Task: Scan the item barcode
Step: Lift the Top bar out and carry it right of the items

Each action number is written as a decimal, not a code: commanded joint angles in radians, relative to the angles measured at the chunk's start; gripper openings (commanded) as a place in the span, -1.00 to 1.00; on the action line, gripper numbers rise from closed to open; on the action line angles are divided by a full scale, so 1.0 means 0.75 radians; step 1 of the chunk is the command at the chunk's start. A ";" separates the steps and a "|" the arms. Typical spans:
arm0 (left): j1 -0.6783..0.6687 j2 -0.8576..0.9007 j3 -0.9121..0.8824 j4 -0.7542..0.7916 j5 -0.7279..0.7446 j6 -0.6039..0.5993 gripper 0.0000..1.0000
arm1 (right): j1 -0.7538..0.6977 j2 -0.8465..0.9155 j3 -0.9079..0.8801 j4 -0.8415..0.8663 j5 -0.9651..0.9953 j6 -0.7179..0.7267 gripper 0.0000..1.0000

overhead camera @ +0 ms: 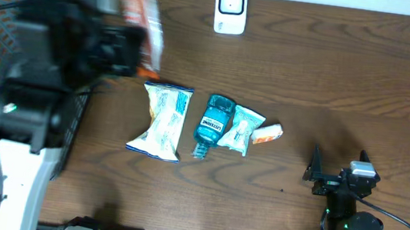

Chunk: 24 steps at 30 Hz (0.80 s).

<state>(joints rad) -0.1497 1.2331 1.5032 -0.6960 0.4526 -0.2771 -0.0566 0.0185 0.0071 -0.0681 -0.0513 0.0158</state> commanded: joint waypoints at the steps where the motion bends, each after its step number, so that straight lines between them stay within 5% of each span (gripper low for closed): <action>1: -0.260 0.154 0.008 0.087 0.035 0.064 -0.85 | -0.001 -0.001 -0.002 -0.005 0.005 0.018 0.99; 11: -0.703 0.686 0.008 0.439 0.062 -0.022 -0.86 | -0.001 -0.001 -0.002 -0.005 0.005 0.018 0.99; 24: -0.888 0.901 -0.023 0.297 0.124 -0.102 -0.85 | -0.001 -0.001 -0.002 -0.005 0.005 0.018 0.99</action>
<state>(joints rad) -0.8200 1.8633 1.5021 -0.4690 0.5339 -0.3439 -0.0566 0.0193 0.0071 -0.0677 -0.0513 0.0158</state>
